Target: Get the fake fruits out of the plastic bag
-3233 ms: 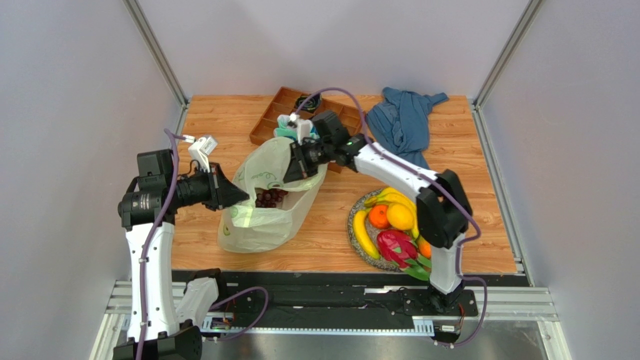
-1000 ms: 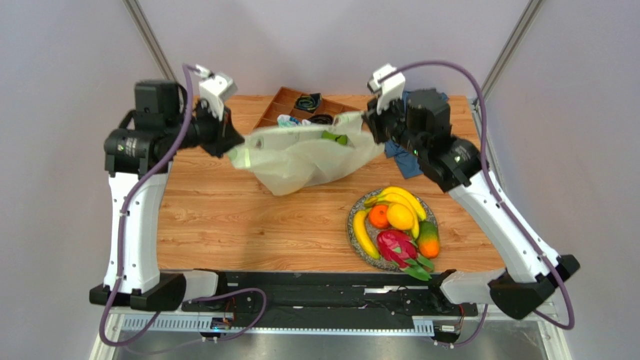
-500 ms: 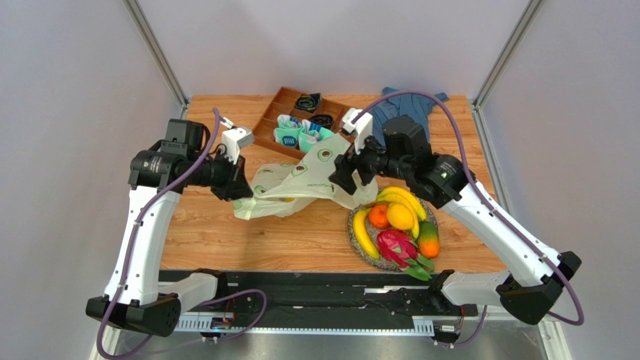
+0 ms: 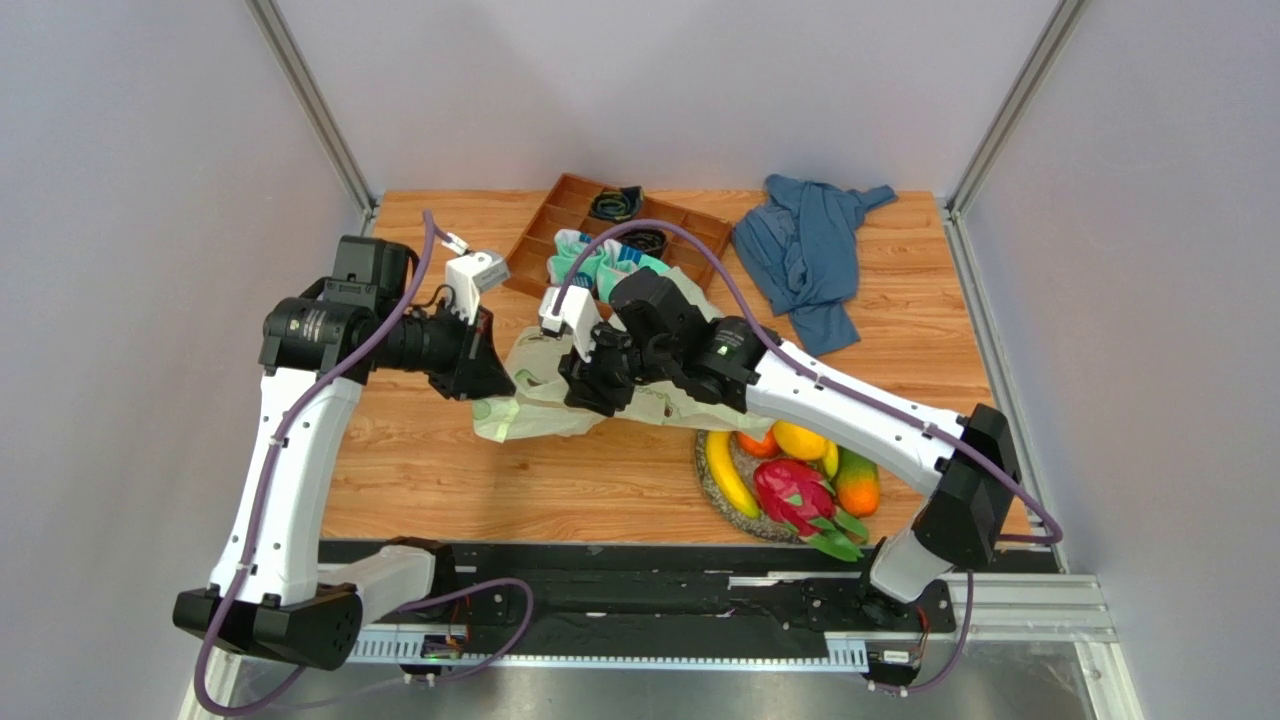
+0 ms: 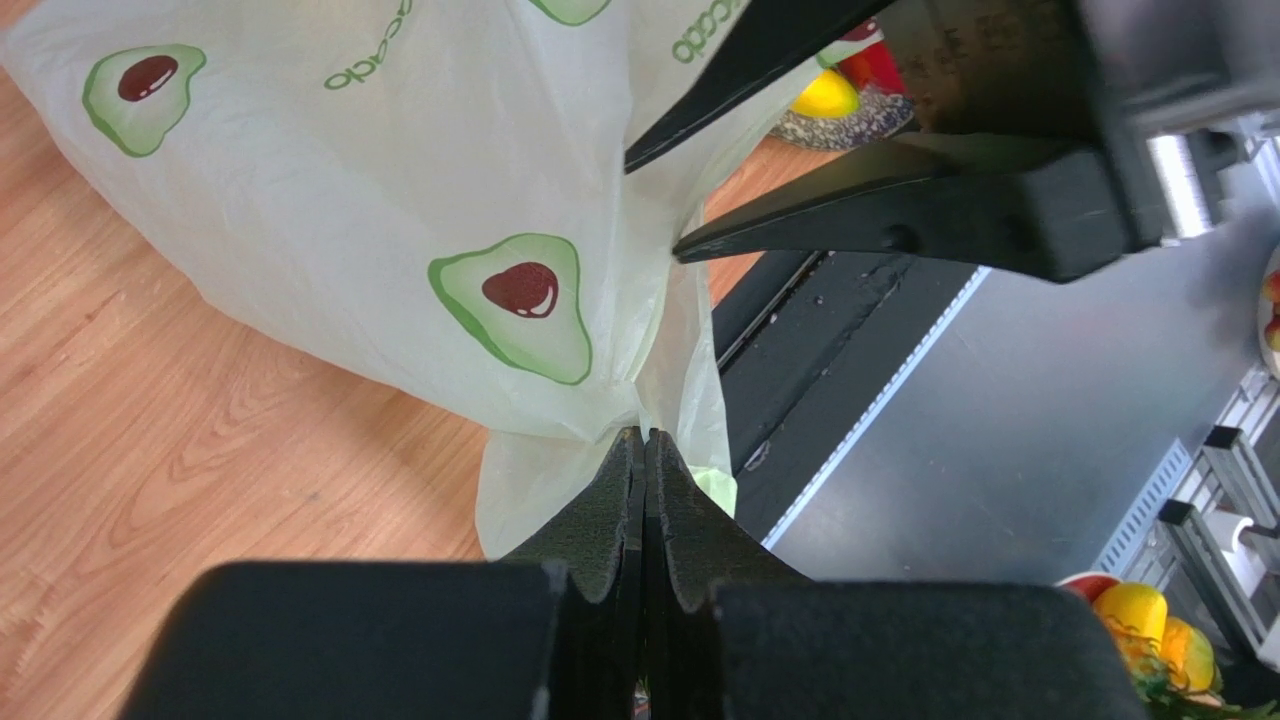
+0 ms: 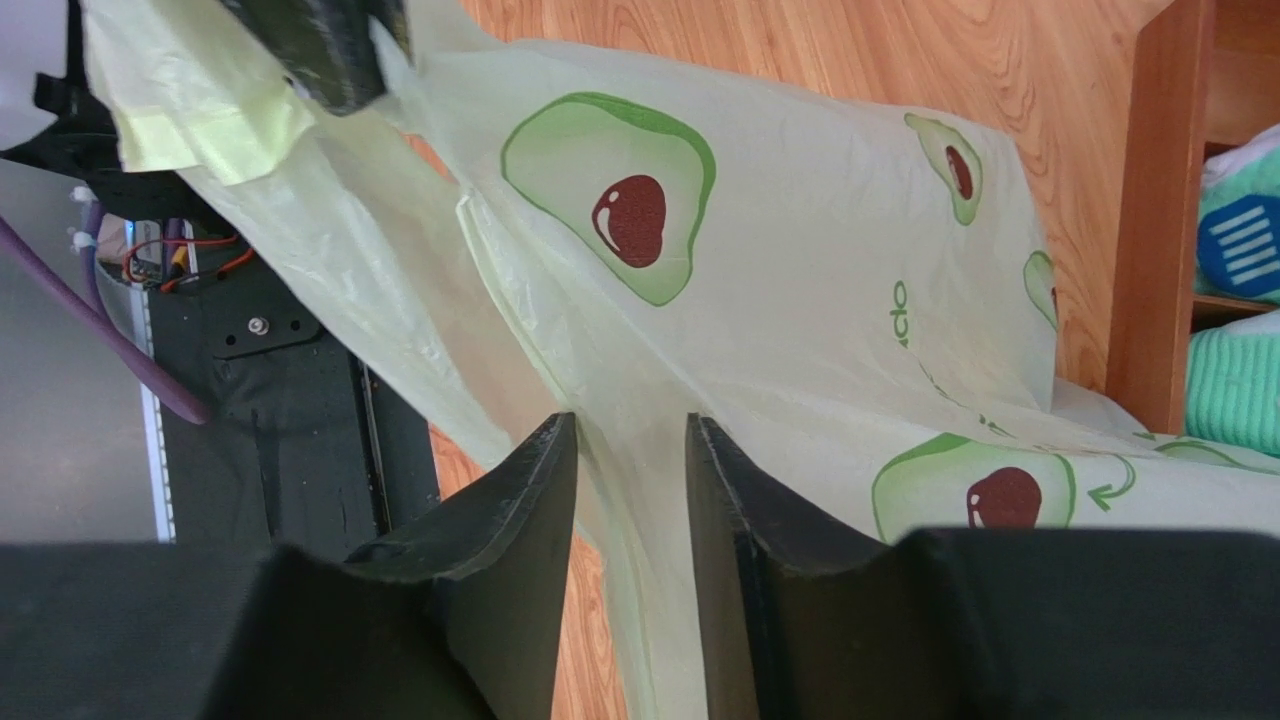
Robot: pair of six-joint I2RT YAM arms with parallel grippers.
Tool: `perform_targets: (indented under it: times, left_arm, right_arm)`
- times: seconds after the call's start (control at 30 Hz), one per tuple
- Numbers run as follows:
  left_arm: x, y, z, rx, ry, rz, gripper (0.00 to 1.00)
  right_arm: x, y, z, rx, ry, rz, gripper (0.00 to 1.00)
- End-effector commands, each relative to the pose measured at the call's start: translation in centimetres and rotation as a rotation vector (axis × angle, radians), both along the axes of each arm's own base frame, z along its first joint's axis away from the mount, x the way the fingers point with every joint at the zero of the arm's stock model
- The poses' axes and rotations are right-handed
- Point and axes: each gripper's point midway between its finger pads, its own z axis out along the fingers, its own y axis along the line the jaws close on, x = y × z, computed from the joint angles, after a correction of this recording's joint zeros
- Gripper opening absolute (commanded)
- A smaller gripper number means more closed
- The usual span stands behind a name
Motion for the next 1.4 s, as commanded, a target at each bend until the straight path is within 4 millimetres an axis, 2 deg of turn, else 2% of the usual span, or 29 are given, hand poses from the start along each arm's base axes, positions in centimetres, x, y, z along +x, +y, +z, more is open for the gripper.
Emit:
perform_targets:
  times: [0.0, 0.13, 0.33, 0.53, 0.6, 0.63, 0.7, 0.73, 0.8, 0.83, 0.87, 0.9, 0.93, 0.97, 1.0, 1.03, 1.07, 1.1, 1.13, 1.17, 1.2, 1.27, 1.3, 1.37]
  left_arm:
    - [-1.9, -0.1, 0.5, -0.024, 0.036, -0.003, 0.00]
    - [-1.8, -0.3, 0.5, -0.029, 0.046, -0.009, 0.00]
    - [-1.7, -0.1, 0.3, -0.021, 0.047, 0.004, 0.00]
    - [-2.2, -0.4, 0.8, -0.044, 0.028, -0.007, 0.00]
    - [-2.5, -0.4, 1.2, -0.054, 0.016, -0.011, 0.00]
    - [-2.8, -0.5, 1.4, -0.062, 0.013, -0.016, 0.00]
    - [-3.6, -0.7, 2.2, -0.089, -0.020, -0.043, 0.00]
    - [-3.7, -0.8, 2.3, -0.094, -0.034, -0.044, 0.00]
    - [-4.3, -1.1, 2.4, -0.127, -0.021, -0.026, 0.00]
    - [-4.8, -1.4, 2.0, -0.155, 0.021, -0.038, 0.00]
    - [-5.5, -1.9, 1.5, -0.195, 0.086, -0.044, 0.00]
    - [-6.5, -2.4, -0.6, -0.227, 0.211, -0.038, 0.00]
    - [-6.4, -2.4, -1.9, -0.233, 0.251, -0.007, 0.00]
    - [-6.3, -2.1, -3.2, -0.236, 0.320, 0.078, 0.00]
    - [-6.6, -1.1, -6.6, -0.167, 0.373, 0.174, 0.00]
    - [-5.7, -0.7, -8.0, -0.150, 0.360, 0.237, 0.00]
    - [-5.6, -0.4, -8.9, -0.142, 0.389, 0.302, 0.00]
    - [-5.3, -0.2, -10.0, -0.126, 0.402, 0.332, 0.00]
    - [-4.2, -0.2, -10.4, -0.126, 0.389, 0.354, 0.00]
    - [-3.7, -0.1, -11.1, -0.119, 0.424, 0.396, 0.00]
    - [-2.9, 0.4, -11.9, -0.091, 0.431, 0.430, 0.00]
    - [-1.6, 0.9, -12.0, -0.079, 0.376, 0.468, 0.00]
    - [-1.2, 1.0, -11.9, -0.081, 0.349, 0.484, 0.00]
    - [-0.1, 0.6, -10.9, -0.126, 0.304, 0.489, 0.00]
  right_arm:
    - [0.2, 1.8, 4.9, 0.132, -0.053, 0.019, 0.34]
    - [-0.2, 1.8, 3.7, 0.104, -0.045, 0.030, 0.33]
    - [-0.7, 2.0, -0.2, 0.037, -0.007, 0.069, 0.33]
    - [0.8, 2.9, -4.2, -0.035, 0.029, 0.032, 0.33]
    - [2.0, 3.0, -5.4, -0.061, 0.021, -0.031, 0.32]
    - [3.2, 3.1, -6.4, -0.077, 0.018, -0.088, 0.32]
    - [7.7, 1.5, -6.6, -0.086, -0.023, -0.319, 0.34]
    - [10.5, 0.6, -5.5, -0.044, -0.046, -0.489, 0.41]
    - [13.6, -1.1, -4.2, 0.008, -0.049, -0.672, 0.51]
    - [14.5, -1.4, -2.8, 0.056, -0.035, -0.729, 0.54]
    - [14.8, -1.4, -2.5, 0.072, -0.024, -0.731, 0.54]
    - [15.0, -1.6, -2.3, 0.079, -0.018, -0.732, 0.56]
    - [14.5, -1.4, -2.1, 0.085, -0.006, -0.710, 0.57]
    - [13.9, -1.4, -3.0, 0.071, 0.015, -0.687, 0.58]
    - [13.0, -1.4, -3.5, 0.065, 0.032, -0.662, 0.58]
    - [12.2, -1.3, -4.0, 0.058, 0.041, -0.643, 0.59]
    - [11.1, -2.0, -6.6, 0.001, 0.049, -0.628, 0.59]
    - [9.9, -2.0, -6.5, -0.002, 0.036, -0.601, 0.60]
    - [9.1, -2.0, -6.9, -0.009, 0.028, -0.577, 0.61]
    - [8.3, -2.7, -8.3, -0.054, 0.003, -0.551, 0.62]
    - [8.1, -3.1, -7.6, -0.047, -0.019, -0.549, 0.62]
    - [8.4, -3.6, -6.9, -0.049, -0.057, -0.547, 0.64]
    - [8.6, -3.6, -5.4, -0.043, -0.110, -0.511, 0.66]
    - [7.6, -2.9, -4.4, -0.044, -0.107, -0.426, 0.70]
